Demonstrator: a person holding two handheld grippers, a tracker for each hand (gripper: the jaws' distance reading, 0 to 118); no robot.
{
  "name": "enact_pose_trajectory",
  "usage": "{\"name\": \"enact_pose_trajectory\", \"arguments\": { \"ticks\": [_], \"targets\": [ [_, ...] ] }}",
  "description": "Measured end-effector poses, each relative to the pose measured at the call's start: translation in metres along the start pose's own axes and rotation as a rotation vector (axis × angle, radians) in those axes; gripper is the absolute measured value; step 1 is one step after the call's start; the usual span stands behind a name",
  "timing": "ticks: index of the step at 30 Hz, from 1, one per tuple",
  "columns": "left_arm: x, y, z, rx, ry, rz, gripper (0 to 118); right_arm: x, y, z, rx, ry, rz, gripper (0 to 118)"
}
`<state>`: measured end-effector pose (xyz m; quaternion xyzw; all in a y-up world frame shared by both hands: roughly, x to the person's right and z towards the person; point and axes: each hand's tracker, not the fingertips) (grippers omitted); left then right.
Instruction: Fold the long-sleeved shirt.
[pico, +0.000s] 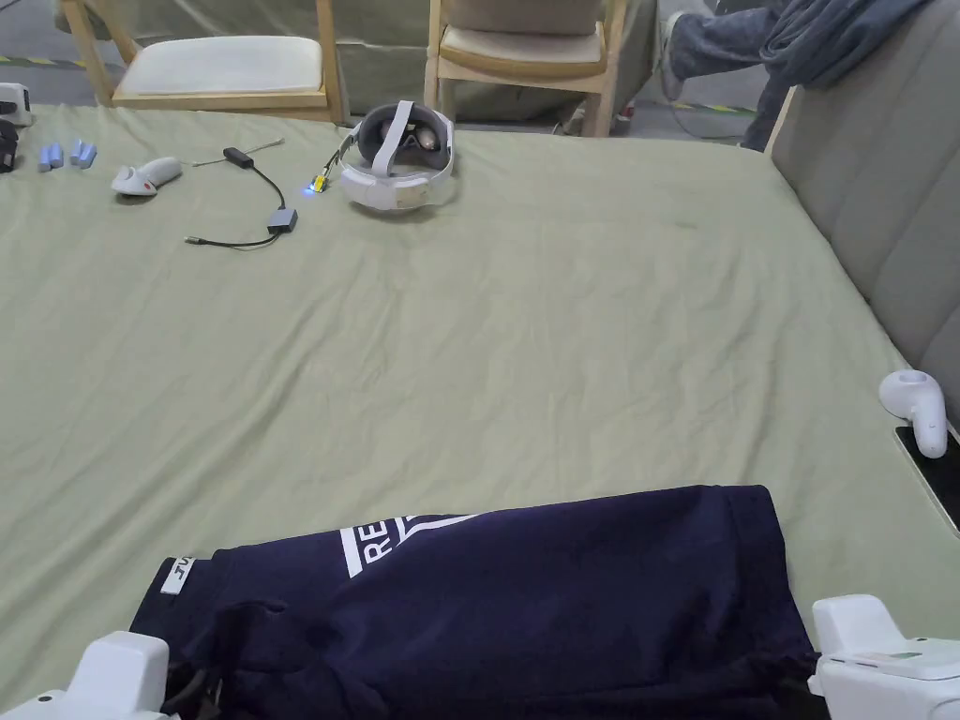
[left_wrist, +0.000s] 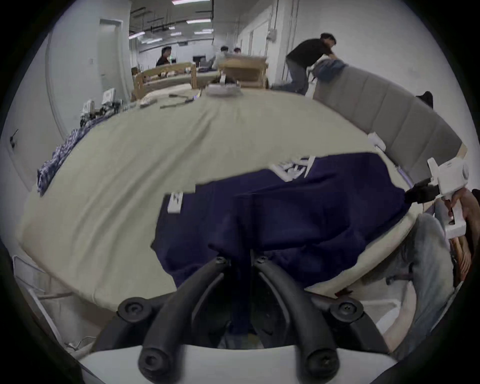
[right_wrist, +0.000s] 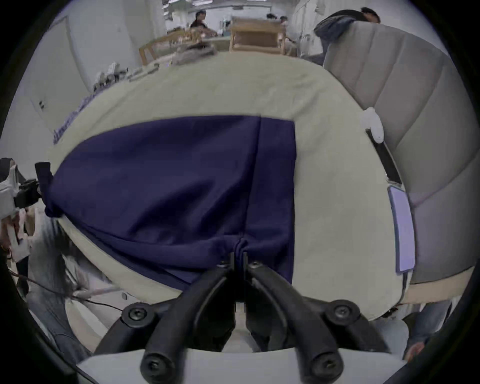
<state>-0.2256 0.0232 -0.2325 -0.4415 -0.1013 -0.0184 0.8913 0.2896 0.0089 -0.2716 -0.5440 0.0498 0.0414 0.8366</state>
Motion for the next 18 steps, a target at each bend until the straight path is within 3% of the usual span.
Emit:
{"name": "enact_pose_trajectory", "arguments": {
  "ticks": [3, 4, 5, 6, 7, 8, 9, 12, 14, 15, 16, 17, 18],
  "targets": [
    [-0.005, 0.003, -0.011, -0.023, 0.013, 0.030, 18, -0.006, 0.002, -0.005, -0.009, 0.013, -0.002, 4],
    [-0.007, 0.005, -0.009, -0.016, 0.023, 0.040, 27, -0.007, 0.003, -0.005, -0.010, 0.015, -0.002, 5],
    [-0.011, 0.008, -0.007, -0.002, 0.024, 0.059, 43, -0.007, 0.002, 0.002, -0.003, 0.012, 0.004, 14],
    [-0.017, 0.012, -0.002, 0.019, 0.027, 0.094, 69, -0.007, 0.002, 0.009, 0.005, 0.015, 0.009, 39],
    [-0.017, 0.017, 0.006, 0.028, 0.053, 0.117, 96, -0.008, 0.003, 0.015, 0.013, 0.006, 0.009, 83],
    [-0.023, 0.021, 0.017, 0.043, 0.023, 0.173, 108, -0.009, 0.006, 0.026, 0.039, -0.011, 0.005, 109],
    [-0.030, 0.025, 0.031, 0.070, -0.025, 0.226, 111, -0.010, 0.008, 0.045, 0.103, -0.017, 0.007, 116],
    [-0.052, 0.037, 0.055, 0.134, -0.049, 0.363, 110, -0.010, 0.018, 0.075, 0.205, -0.020, -0.039, 99],
    [-0.056, 0.043, 0.066, 0.159, -0.048, 0.386, 101, -0.003, 0.021, 0.080, 0.248, -0.005, -0.069, 53],
    [-0.058, 0.044, 0.070, 0.157, -0.049, 0.384, 81, -0.006, 0.023, 0.083, 0.264, 0.002, -0.070, 18],
    [-0.058, 0.046, 0.072, 0.157, -0.048, 0.381, 30, -0.008, 0.025, 0.084, 0.274, 0.000, -0.071, 0],
    [-0.056, 0.048, 0.070, 0.159, -0.044, 0.381, 5, -0.013, 0.028, 0.087, 0.287, 0.005, -0.078, 0],
    [-0.056, 0.044, 0.064, 0.155, -0.030, 0.386, 3, -0.017, 0.032, 0.087, 0.287, 0.026, -0.065, 0]
  ]
}}
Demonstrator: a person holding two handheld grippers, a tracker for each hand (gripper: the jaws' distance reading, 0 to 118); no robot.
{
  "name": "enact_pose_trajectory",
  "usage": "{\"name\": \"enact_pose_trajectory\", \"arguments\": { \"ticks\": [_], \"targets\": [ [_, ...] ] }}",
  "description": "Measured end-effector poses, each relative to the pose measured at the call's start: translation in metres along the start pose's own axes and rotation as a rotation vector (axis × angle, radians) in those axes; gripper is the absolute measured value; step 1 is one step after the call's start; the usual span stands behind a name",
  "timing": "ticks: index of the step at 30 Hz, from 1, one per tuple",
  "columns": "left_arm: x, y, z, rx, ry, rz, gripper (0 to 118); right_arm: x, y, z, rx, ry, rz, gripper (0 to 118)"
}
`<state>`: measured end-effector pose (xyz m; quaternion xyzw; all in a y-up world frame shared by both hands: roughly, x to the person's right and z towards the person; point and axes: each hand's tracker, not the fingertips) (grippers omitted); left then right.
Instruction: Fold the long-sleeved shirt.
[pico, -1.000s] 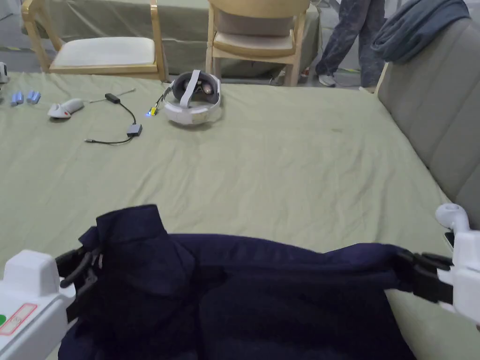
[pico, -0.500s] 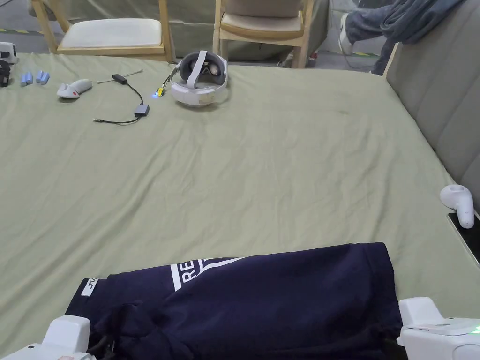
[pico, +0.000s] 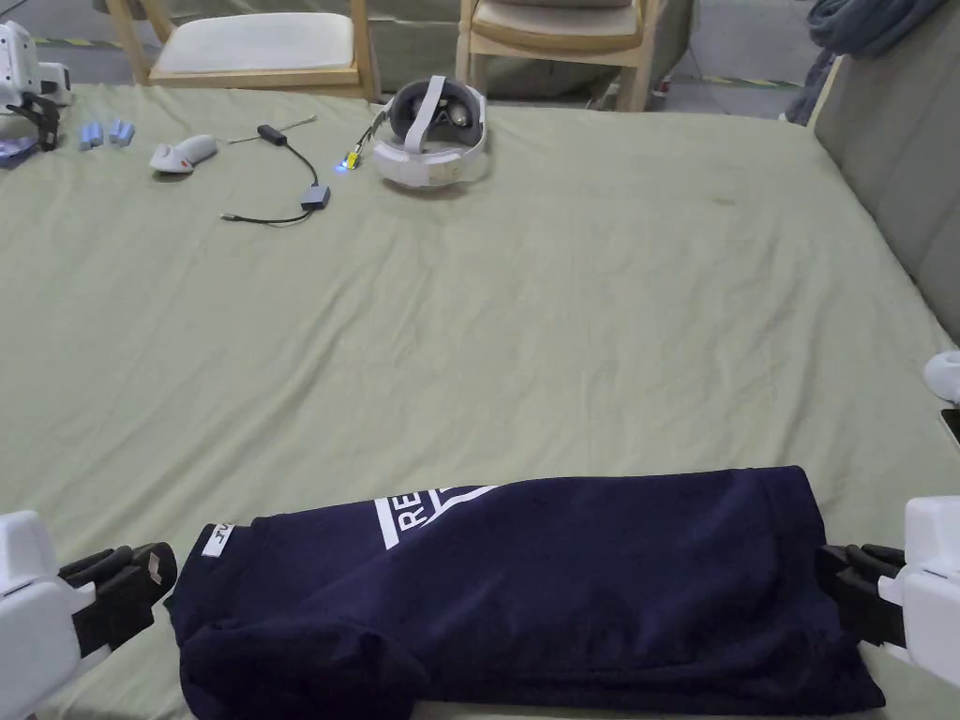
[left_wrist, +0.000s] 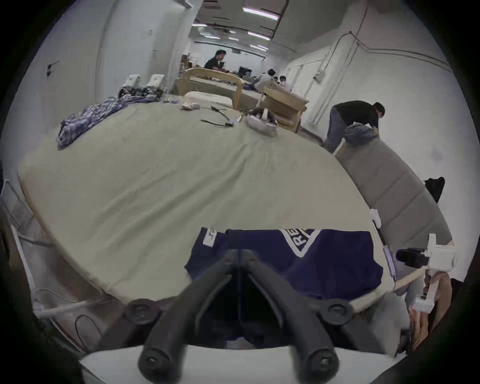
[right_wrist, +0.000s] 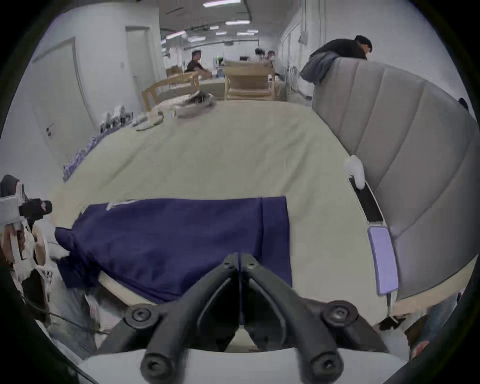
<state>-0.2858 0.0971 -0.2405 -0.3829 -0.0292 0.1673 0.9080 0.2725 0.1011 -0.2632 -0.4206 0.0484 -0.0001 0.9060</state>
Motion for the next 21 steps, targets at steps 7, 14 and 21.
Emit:
{"name": "enact_pose_trajectory", "arguments": {
  "ticks": [7, 14, 21],
  "targets": [
    [-0.035, -0.008, -0.022, -0.114, -0.069, 0.119, 111, -0.027, -0.001, -0.005, -0.037, 0.084, 0.068, 0],
    [-0.046, -0.037, -0.031, -0.251, -0.177, 0.262, 104, -0.034, -0.009, -0.010, -0.082, 0.095, 0.089, 0],
    [-0.064, -0.055, -0.085, -0.254, -0.301, 0.544, 106, -0.038, -0.010, -0.013, -0.098, 0.094, 0.121, 0]
  ]
}}
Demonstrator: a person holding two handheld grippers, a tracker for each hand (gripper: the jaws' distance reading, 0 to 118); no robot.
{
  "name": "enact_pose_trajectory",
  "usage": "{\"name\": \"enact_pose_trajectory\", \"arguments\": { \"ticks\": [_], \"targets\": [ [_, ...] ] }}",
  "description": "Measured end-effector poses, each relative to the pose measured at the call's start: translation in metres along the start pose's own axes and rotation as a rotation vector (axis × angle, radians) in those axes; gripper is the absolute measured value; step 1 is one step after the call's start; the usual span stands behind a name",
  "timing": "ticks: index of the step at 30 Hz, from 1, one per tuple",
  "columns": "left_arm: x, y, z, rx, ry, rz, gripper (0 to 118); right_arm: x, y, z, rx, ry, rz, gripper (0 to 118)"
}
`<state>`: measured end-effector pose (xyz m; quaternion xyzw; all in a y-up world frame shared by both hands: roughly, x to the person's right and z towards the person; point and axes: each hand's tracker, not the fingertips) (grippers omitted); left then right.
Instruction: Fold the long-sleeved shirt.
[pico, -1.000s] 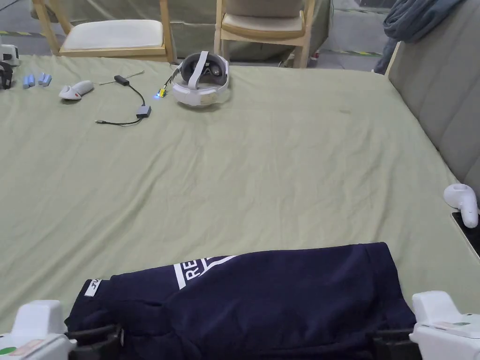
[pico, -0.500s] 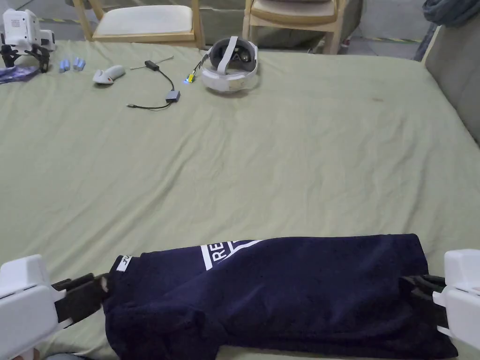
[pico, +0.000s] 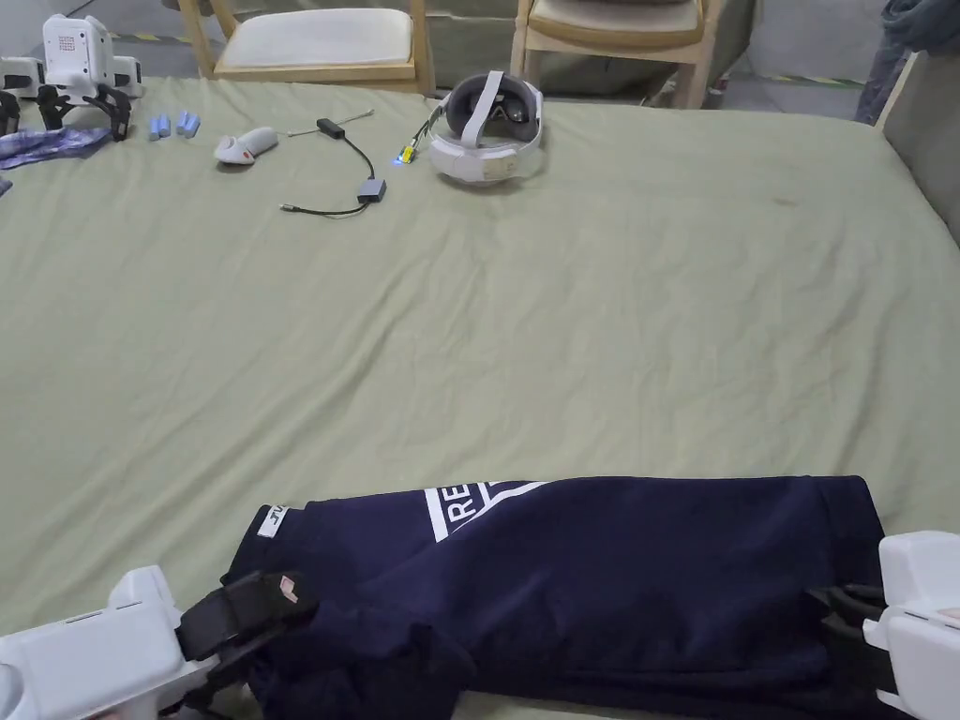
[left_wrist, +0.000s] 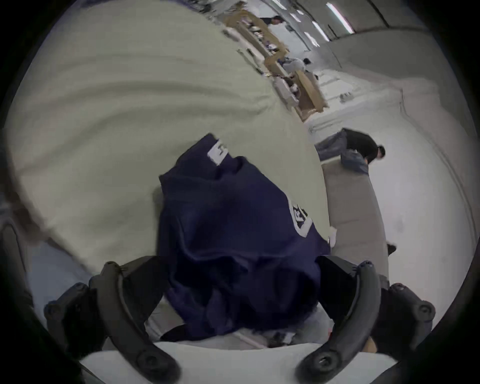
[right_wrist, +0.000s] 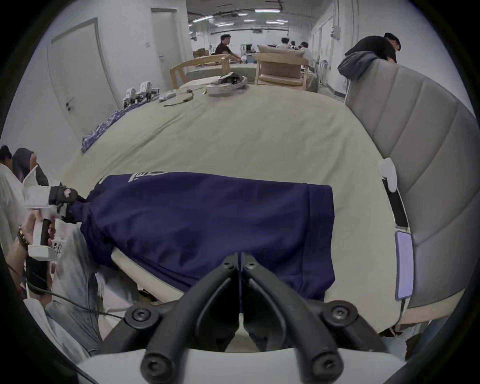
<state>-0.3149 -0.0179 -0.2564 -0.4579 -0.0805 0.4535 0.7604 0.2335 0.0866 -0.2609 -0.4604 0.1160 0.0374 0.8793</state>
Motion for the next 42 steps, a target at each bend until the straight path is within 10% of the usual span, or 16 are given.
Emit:
{"name": "enact_pose_trajectory", "arguments": {
  "ticks": [9, 10, 12, 13, 29, 42],
  "targets": [
    [0.000, 0.027, -0.027, -0.039, -0.124, -0.078, 111, 0.000, -0.001, 0.001, 0.013, 0.004, -0.016, 0],
    [0.011, -0.003, -0.044, -0.046, -0.099, -0.097, 102, 0.000, -0.001, 0.001, 0.014, 0.005, -0.016, 0],
    [-0.001, 0.011, -0.035, -0.046, -0.005, -0.161, 28, -0.002, -0.001, 0.001, 0.019, 0.013, -0.016, 0],
    [0.025, -0.012, -0.045, -0.041, 0.040, -0.178, 23, -0.002, -0.001, 0.001, 0.020, 0.017, -0.018, 0],
    [0.135, -0.023, -0.013, 0.053, 0.060, -0.493, 22, 0.017, -0.007, 0.013, 0.053, -0.018, -0.065, 0],
    [0.066, 0.025, 0.069, 0.229, 0.194, -0.325, 22, 0.018, -0.008, 0.011, 0.050, -0.011, -0.063, 0]
  ]
}}
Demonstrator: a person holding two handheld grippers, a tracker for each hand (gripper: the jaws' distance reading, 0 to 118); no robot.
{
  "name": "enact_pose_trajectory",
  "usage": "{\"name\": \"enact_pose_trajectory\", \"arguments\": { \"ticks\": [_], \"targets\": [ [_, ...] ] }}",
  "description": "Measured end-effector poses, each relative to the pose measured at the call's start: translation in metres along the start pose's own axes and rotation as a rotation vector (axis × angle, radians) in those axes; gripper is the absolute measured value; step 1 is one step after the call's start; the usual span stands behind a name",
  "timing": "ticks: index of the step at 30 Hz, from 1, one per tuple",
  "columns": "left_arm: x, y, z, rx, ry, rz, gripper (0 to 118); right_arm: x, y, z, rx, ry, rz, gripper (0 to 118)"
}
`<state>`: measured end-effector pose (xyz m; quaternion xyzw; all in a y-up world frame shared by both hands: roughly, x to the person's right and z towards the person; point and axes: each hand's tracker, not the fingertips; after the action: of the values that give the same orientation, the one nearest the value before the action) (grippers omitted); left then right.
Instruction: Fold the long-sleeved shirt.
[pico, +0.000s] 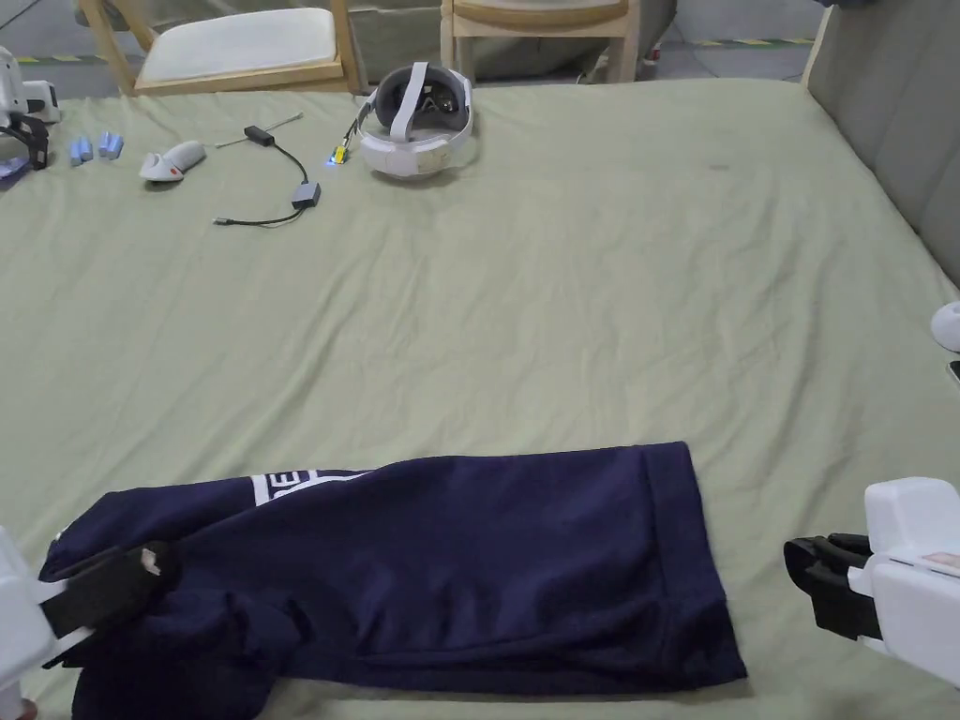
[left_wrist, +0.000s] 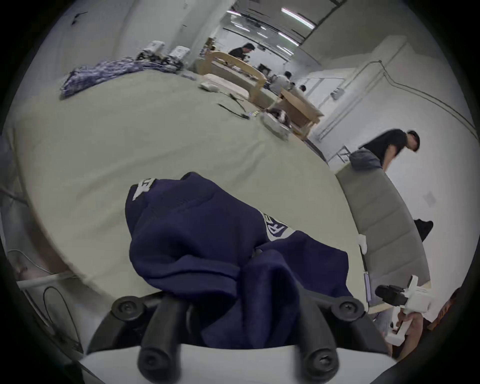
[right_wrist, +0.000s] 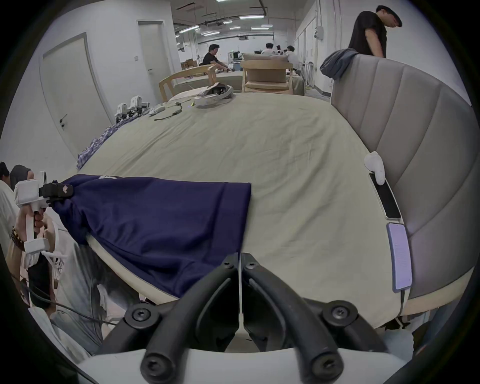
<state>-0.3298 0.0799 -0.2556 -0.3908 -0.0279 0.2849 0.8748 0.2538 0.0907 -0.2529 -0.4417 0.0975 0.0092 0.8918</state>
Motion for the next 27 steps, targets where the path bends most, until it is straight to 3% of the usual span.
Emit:
{"name": "enact_pose_trajectory", "arguments": {
  "ticks": [5, 13, 18, 23, 24, 27],
  "targets": [
    [0.026, 0.002, 0.007, 0.000, -0.052, -0.037, 21, -0.007, 0.004, -0.005, 0.004, 0.019, 0.006, 0],
    [0.161, -0.005, -0.003, -0.043, -0.250, -0.232, 22, -0.007, 0.005, 0.001, 0.017, 0.023, 0.014, 0],
    [0.223, -0.043, -0.078, -0.156, -0.253, -0.454, 22, 0.005, -0.005, 0.012, 0.030, 0.004, -0.026, 0],
    [0.259, -0.108, -0.170, -0.380, -0.247, -0.531, 22, 0.016, -0.016, 0.030, 0.035, -0.032, -0.070, 0],
    [0.265, -0.120, -0.187, -0.419, -0.244, -0.567, 25, 0.020, -0.019, 0.032, 0.034, -0.041, -0.079, 0],
    [0.282, -0.148, -0.216, -0.509, -0.317, -0.576, 65, 0.031, -0.027, 0.039, 0.033, -0.069, -0.104, 0]
  ]
}}
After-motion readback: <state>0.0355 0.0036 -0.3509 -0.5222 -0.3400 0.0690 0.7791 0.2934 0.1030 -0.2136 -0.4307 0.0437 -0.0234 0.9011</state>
